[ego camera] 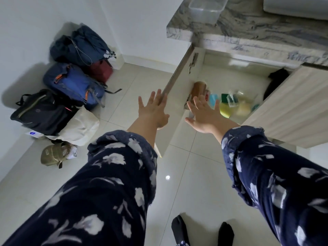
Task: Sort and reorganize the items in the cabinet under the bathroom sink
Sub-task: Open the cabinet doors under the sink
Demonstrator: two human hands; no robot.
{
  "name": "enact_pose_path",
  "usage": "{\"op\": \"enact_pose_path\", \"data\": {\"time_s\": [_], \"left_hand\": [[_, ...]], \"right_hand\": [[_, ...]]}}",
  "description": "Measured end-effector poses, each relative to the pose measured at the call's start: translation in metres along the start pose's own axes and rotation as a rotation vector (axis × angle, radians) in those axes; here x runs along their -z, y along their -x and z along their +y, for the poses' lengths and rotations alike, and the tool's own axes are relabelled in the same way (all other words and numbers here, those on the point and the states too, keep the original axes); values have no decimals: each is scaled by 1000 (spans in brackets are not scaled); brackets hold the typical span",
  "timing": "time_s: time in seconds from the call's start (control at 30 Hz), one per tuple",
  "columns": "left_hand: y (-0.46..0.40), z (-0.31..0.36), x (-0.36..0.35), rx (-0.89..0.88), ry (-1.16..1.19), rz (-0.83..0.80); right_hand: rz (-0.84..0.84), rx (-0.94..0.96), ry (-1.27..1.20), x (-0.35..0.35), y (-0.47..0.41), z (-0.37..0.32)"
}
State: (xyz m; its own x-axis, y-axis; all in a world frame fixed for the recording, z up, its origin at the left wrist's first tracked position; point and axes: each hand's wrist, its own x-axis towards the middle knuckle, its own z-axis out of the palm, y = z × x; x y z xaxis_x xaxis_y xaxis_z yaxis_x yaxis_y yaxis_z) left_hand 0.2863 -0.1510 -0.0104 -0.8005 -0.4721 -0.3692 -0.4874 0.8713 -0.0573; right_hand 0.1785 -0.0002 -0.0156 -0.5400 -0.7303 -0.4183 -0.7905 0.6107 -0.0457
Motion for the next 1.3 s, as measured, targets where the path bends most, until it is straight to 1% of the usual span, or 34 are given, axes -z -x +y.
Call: {"op": "enact_pose_path", "data": {"time_s": [0.03, 0.1, 0.17, 0.27, 0.37, 0.43, 0.47, 0.53, 0.63, 0.73, 0.8, 0.97, 1.07, 1.17, 1.23, 1.3], "left_hand": [[1, -5, 0, 27, 36, -14], [3, -16, 4, 69, 37, -48], [6, -21, 9, 86, 22, -75], [6, -13, 14, 78, 67, -81], [3, 9, 19, -27, 63, -29], [-3, 28, 26, -125, 119, -4], [-6, 39, 30, -160, 184, -30], [-13, 64, 38, -209, 282, -129], [-23, 107, 49, -290, 252, -218], [-38, 150, 57, -353, 244, -246], [-51, 177, 59, -371, 292, -262], [-90, 259, 70, -435, 380, -314], [-120, 307, 71, -444, 469, -295], [-151, 345, 65, -418, 651, -286], [-170, 363, 58, -396, 785, -263], [-189, 378, 50, -377, 852, -225]], "right_hand": [[1, -6, -1, 2, 1, -1], [-3, -13, -11, 5, 2, -2], [-8, -22, -22, 7, 3, -4], [-28, -35, -43, 12, 4, -3], [-65, -55, -104, 20, 9, 5], [-94, -72, -219, 25, 15, 17], [-110, -81, -275, 27, 19, 24], [-133, -105, -318, 29, 26, 43], [-175, -203, -325, 29, 37, 81], [-202, -304, -377, 28, 50, 125], [-212, -346, -378, 29, 58, 155], [-105, -476, -462, 29, 72, 245], [-3, -535, -496, 24, 72, 296], [83, -560, -443, 18, 64, 333], [147, -545, -424, 14, 54, 349], [187, -532, -417, 10, 45, 358]]}}
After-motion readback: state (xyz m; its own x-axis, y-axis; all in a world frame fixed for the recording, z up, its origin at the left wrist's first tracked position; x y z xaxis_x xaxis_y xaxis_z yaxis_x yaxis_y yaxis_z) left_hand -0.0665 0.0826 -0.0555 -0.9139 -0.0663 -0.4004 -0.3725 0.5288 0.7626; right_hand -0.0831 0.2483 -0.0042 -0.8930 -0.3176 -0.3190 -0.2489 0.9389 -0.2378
